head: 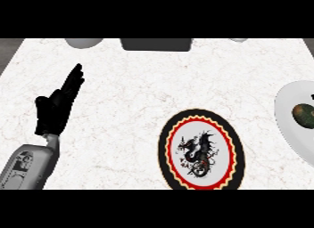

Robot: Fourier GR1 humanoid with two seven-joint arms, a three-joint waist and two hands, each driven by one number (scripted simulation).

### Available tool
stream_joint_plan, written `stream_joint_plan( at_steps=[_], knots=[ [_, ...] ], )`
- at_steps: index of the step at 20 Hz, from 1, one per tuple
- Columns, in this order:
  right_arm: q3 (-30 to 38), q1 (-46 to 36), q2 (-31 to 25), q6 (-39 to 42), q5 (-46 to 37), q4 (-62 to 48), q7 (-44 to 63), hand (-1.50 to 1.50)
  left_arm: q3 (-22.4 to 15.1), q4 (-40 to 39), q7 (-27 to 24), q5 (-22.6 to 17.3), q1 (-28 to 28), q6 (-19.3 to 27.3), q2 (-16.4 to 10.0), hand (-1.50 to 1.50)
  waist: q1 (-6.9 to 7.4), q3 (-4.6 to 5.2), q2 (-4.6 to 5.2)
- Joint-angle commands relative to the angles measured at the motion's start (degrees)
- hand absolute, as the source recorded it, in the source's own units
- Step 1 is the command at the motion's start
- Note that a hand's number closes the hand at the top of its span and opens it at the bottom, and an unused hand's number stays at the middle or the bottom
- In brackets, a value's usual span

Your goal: Pick the squash from the plate and place it in the plate

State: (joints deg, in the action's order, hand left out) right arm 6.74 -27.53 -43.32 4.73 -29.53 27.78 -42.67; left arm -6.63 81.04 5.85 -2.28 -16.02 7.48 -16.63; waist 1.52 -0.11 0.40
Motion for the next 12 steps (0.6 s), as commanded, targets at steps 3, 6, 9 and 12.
stream_joint_plan(
  at_steps=[3, 6, 9, 12],
  knots=[
    [0.38, -5.95, 3.97, 0.34, -1.41, -10.38, -3.39, -1.50, 2.85, -5.23, -3.71, 0.40, -1.65, -1.58, -0.19, 0.00, -0.32, -0.02, 0.23],
    [5.04, -5.50, 3.33, 7.57, 4.81, -10.31, -7.92, -1.50, 0.66, -2.34, -2.04, 2.22, -0.47, 0.15, 1.02, 0.00, -0.65, -0.04, 0.08],
    [9.75, -6.87, 2.64, 11.70, 9.90, -11.40, -6.93, -1.50, 0.88, -1.70, 1.13, 2.32, -2.20, 0.31, 0.81, 0.00, -1.21, -0.02, -0.15],
    [14.34, -8.89, -3.50, 17.18, 14.03, -13.99, -3.86, -1.50, 1.70, 0.69, -1.85, 0.73, 3.15, -1.63, -0.23, 0.00, -0.48, 0.02, -0.22]
  ],
)
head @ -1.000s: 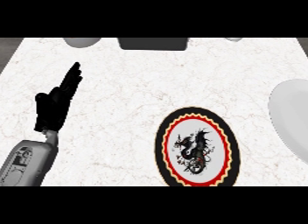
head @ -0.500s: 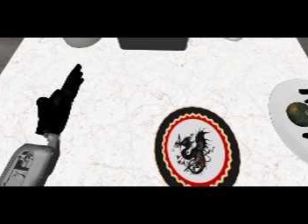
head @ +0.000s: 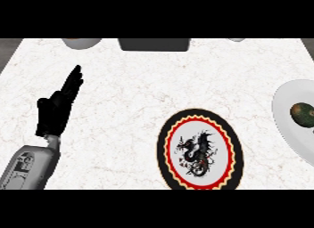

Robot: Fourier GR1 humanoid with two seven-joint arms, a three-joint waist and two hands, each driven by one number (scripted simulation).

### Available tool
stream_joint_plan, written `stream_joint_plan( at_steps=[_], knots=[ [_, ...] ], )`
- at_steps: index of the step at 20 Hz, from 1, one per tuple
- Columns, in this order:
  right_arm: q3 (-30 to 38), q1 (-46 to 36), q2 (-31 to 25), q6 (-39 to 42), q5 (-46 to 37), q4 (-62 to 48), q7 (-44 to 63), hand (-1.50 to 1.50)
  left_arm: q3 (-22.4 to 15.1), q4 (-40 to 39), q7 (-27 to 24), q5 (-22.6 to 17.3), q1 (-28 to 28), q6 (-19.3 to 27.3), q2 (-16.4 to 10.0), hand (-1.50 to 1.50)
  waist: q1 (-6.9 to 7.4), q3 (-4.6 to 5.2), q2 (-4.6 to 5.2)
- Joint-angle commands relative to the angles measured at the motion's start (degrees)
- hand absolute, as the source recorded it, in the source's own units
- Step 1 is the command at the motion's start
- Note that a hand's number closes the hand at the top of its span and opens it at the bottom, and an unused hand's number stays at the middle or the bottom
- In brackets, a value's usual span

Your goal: Pick the squash from the plate and place it in the plate

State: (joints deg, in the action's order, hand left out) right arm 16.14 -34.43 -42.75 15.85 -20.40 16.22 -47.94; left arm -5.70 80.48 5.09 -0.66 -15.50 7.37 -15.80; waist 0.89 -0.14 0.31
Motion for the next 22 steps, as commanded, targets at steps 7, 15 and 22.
stream_joint_plan(
  at_steps=[7, 15, 22],
  knots=[
    [12.57, 0.83, -13.45, 11.74, 11.68, -9.07, 3.32, -1.50, 2.05, 0.25, 1.48, -1.35, -1.14, -1.88, -1.06, 0.00, 0.44, -0.20, 0.40],
    [13.86, 7.40, -19.08, 17.89, 13.03, -9.16, 1.47, -1.50, -0.25, 0.61, -1.76, 0.81, 2.56, -0.58, 1.25, 0.00, 0.78, -0.53, 0.68],
    [13.62, 10.27, -19.65, 18.68, 13.05, -7.38, 0.44, -1.50, 0.75, 0.11, -1.00, -0.07, 0.44, -1.40, 0.90, 0.00, 0.44, -0.68, 0.74]
  ],
)
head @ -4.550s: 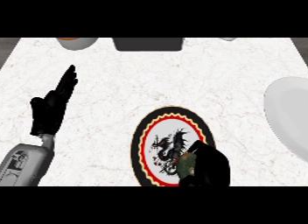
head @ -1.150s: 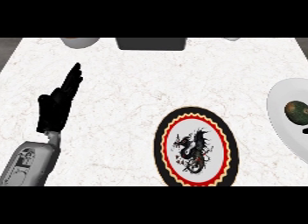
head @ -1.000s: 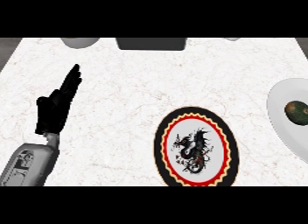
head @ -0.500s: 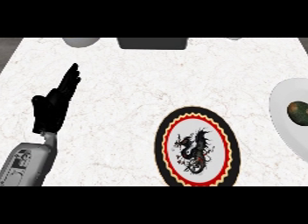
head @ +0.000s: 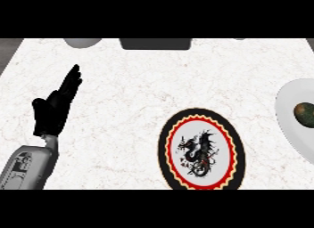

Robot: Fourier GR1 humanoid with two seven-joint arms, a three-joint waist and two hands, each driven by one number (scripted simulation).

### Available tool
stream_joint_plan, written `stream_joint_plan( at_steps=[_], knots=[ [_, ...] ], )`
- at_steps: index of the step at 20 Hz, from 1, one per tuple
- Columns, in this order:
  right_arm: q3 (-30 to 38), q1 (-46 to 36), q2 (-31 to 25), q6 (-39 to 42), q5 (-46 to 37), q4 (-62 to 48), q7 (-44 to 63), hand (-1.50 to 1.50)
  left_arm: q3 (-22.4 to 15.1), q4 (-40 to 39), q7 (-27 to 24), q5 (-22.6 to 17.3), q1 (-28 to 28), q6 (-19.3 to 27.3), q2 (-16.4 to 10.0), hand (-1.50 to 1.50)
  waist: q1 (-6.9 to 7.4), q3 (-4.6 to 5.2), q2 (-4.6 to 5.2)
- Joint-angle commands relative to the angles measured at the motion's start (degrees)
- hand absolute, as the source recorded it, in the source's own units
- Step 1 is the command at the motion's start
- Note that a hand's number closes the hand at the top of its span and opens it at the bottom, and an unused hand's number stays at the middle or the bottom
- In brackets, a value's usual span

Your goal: Pick the squash from the plate and place it in the plate

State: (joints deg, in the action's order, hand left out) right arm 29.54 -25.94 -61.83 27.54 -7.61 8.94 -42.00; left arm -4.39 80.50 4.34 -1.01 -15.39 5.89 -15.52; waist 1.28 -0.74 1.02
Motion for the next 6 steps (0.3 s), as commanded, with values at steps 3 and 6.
stream_joint_plan(
  at_steps=[3, 6],
  knots=[
    [0.99, 2.85, -1.38, 8.77, 1.26, -0.02, -5.38, -1.50, 0.19, -1.42, -0.87, 0.84, -0.32, 0.92, 0.53, 0.00, -0.83, -0.16, 0.15],
    [0.91, 3.24, -1.25, 7.55, 1.25, 0.40, -4.34, -1.50, -1.30, -0.12, 0.15, 0.77, 0.56, 0.85, 1.94, 0.00, 0.03, -0.21, 0.01]
  ],
)
